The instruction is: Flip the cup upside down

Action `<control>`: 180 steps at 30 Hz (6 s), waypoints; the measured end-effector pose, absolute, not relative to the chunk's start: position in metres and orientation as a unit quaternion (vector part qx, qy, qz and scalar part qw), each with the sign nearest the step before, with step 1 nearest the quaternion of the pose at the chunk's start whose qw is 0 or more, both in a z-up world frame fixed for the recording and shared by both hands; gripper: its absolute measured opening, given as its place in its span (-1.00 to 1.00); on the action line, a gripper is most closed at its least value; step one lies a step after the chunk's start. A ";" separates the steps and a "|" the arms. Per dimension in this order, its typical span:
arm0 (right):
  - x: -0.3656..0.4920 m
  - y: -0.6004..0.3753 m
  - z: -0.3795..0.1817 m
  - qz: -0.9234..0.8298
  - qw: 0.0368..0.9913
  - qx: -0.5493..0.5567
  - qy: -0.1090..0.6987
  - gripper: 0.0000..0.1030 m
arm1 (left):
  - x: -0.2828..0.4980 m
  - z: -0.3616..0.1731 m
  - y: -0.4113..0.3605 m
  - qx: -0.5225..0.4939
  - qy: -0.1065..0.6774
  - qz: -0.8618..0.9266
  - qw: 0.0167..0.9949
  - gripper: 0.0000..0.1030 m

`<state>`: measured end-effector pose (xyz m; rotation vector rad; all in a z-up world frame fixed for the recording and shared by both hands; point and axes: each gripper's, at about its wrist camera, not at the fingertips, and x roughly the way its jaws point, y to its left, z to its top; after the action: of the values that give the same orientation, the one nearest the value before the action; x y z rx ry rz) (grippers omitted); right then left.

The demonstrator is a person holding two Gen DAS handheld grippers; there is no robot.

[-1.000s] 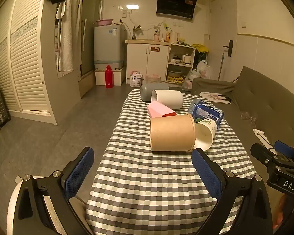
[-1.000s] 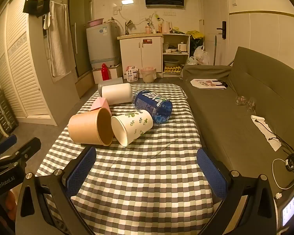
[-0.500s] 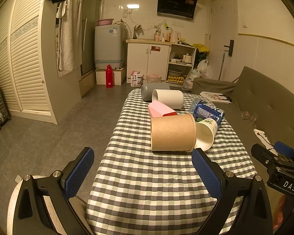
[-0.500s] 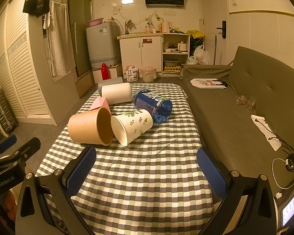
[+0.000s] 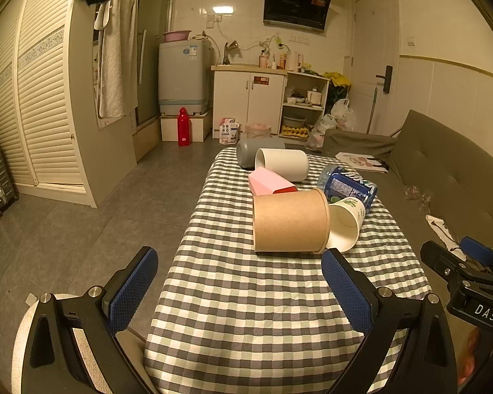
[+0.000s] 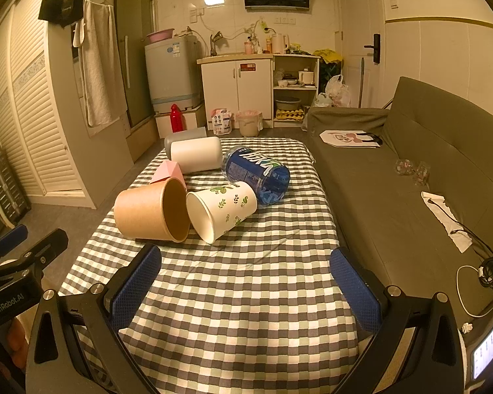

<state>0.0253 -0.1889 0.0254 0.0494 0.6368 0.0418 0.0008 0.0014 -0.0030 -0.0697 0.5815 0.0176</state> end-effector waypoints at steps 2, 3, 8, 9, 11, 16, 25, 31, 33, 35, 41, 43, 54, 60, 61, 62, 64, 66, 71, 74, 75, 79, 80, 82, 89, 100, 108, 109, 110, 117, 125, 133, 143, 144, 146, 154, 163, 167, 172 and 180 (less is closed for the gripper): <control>0.025 -0.189 0.026 0.020 0.949 0.024 0.313 0.99 | 0.001 -0.003 0.001 -0.035 0.287 0.008 0.957 0.99; 0.025 -0.189 0.026 0.021 0.949 0.024 0.314 0.99 | 0.001 -0.004 0.002 -0.035 0.287 0.008 0.957 0.99; 0.026 -0.189 0.023 0.021 0.948 0.025 0.316 0.99 | 0.001 -0.003 0.001 -0.035 0.287 0.009 0.957 0.99; 0.026 -0.189 0.023 0.021 0.948 0.025 0.316 1.00 | 0.001 -0.003 0.001 -0.035 0.287 0.009 0.957 0.99; 0.026 -0.189 0.023 0.021 0.948 0.025 0.317 1.00 | 0.001 -0.003 0.001 -0.035 0.287 0.009 0.957 0.99; 0.025 -0.190 0.024 0.021 0.948 0.025 0.318 1.00 | 0.001 -0.003 0.001 -0.035 0.288 0.009 0.957 0.99; 0.026 -0.190 0.024 0.021 0.947 0.025 0.318 1.00 | 0.002 -0.003 0.001 -0.035 0.288 0.009 0.957 0.99; 0.026 -0.190 0.024 0.021 0.947 0.025 0.319 1.00 | 0.002 -0.003 0.001 -0.035 0.289 0.009 0.957 0.99; 0.026 -0.190 0.024 0.021 0.947 0.025 0.319 1.00 | 0.002 -0.003 0.001 -0.035 0.288 0.009 0.957 0.99; 0.026 -0.190 0.024 0.021 0.947 0.025 0.319 1.00 | 0.002 -0.003 0.001 -0.034 0.289 0.009 0.957 0.99; 0.026 -0.190 0.024 0.021 0.947 0.025 0.320 1.00 | 0.002 -0.003 0.001 -0.034 0.289 0.009 0.957 0.99; 0.026 -0.190 0.024 0.021 0.947 0.025 0.319 1.00 | 0.002 -0.003 0.001 -0.034 0.289 0.009 0.957 0.99; 0.030 -0.190 0.035 0.040 0.948 0.019 0.315 0.99 | 0.010 -0.005 0.010 -0.046 0.308 0.036 0.949 0.99; 0.071 -0.191 0.072 0.071 0.955 -0.030 0.287 1.00 | 0.041 0.012 0.024 -0.050 0.311 0.044 0.948 0.99; 0.085 -0.189 0.082 0.083 0.955 -0.049 0.280 1.00 | 0.049 0.015 0.026 -0.045 0.309 0.048 0.949 0.99; 0.099 -0.185 0.090 0.093 0.954 -0.069 0.275 1.00 | 0.057 0.018 0.028 -0.041 0.308 0.052 0.949 0.99; 0.123 -0.175 0.101 0.110 0.953 -0.110 0.260 1.00 | 0.077 0.022 0.031 -0.033 0.308 0.060 0.949 0.99; 0.154 -0.159 0.108 0.144 0.943 -0.163 0.250 1.00 | 0.097 0.023 0.037 -0.035 0.311 0.067 0.947 0.99; 0.227 -0.121 0.093 0.216 0.900 -0.266 0.268 0.99 | 0.148 0.011 0.049 -0.042 0.327 0.087 0.940 0.99; 0.263 -0.107 0.075 0.249 0.877 -0.297 0.286 0.99 | 0.174 -0.001 0.054 -0.047 0.342 0.096 0.934 0.99; 0.272 -0.103 0.069 0.256 0.870 -0.305 0.291 0.99 | 0.181 -0.005 0.056 -0.050 0.347 0.098 0.931 0.99; 0.308 -0.083 0.038 0.283 0.838 -0.352 0.306 0.99 | 0.206 -0.022 0.061 -0.054 0.367 0.105 0.923 0.99; 0.316 -0.078 0.028 0.291 0.827 -0.367 0.311 0.99 | 0.212 -0.028 0.062 -0.052 0.374 0.108 0.920 0.99; 0.328 -0.072 0.012 0.305 0.809 -0.391 0.316 0.99 | 0.219 -0.035 0.065 -0.047 0.381 0.111 0.917 0.99; 0.360 -0.058 -0.035 0.348 0.746 -0.456 0.339 0.97 | 0.239 -0.058 0.075 -0.064 0.413 0.109 0.902 0.99; 0.366 -0.051 -0.077 0.365 0.701 -0.512 0.336 0.61 | 0.252 -0.070 0.071 -0.052 0.422 0.107 0.899 0.99; 0.343 -0.062 -0.030 0.347 0.735 -0.492 0.312 0.51 | 0.240 -0.056 0.066 -0.046 0.407 0.108 0.906 0.99; 0.340 -0.065 -0.021 0.342 0.741 -0.486 0.312 0.51 | 0.239 -0.052 0.066 -0.047 0.404 0.109 0.907 0.99; 0.335 -0.067 -0.008 0.337 0.749 -0.475 0.317 0.50 | 0.236 -0.047 0.065 -0.048 0.399 0.110 0.909 0.99; 0.292 -0.086 0.071 0.292 0.800 -0.361 0.380 0.48 | 0.200 0.008 0.061 -0.057 0.355 0.106 0.927 0.99; 0.190 -0.101 0.115 0.187 0.845 -0.277 0.417 0.47 | 0.129 0.061 0.047 -0.047 0.308 0.084 0.947 0.99; 0.112 -0.142 0.091 0.116 0.876 -0.057 0.464 0.46 | 0.073 0.052 0.044 -0.044 0.317 0.083 0.944 0.99; 0.069 -0.130 0.000 0.077 0.861 -0.003 0.502 0.45 | 0.041 -0.008 0.039 -0.052 0.360 0.089 0.927 0.99; 0.068 -0.130 -0.006 0.075 0.862 -0.002 0.502 0.45 | 0.039 -0.014 0.037 -0.048 0.363 0.089 0.926 0.99; 0.071 -0.127 -0.017 0.067 0.867 -0.004 0.494 0.45 | 0.038 -0.022 0.032 -0.038 0.369 0.090 0.924 0.99; 0.085 -0.124 -0.035 0.049 0.878 -0.004 0.476 0.45 | 0.041 -0.038 0.027 -0.021 0.379 0.098 0.920 0.99; 0.083 -0.138 -0.022 0.058 0.896 0.021 0.439 0.66 | 0.048 -0.041 0.018 -0.033 0.383 0.087 0.919 0.99; 0.075 -0.154 0.002 0.065 0.912 0.044 0.404 0.80 | 0.047 -0.037 0.010 -0.038 0.386 0.082 0.918 0.99; 0.064 -0.185 0.029 0.042 0.928 0.049 0.368 0.82 | 0.039 -0.026 -0.006 -0.053 0.384 0.069 0.919 0.99; 0.056 -0.232 0.042 -0.025 0.940 0.018 0.340 0.83 | 0.032 -0.011 -0.049 -0.092 0.394 0.029 0.914 0.99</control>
<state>0.0556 -0.2317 0.0416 0.0364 0.6943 -0.0516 0.0317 -0.0492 -0.0112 -0.1884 0.8109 0.0603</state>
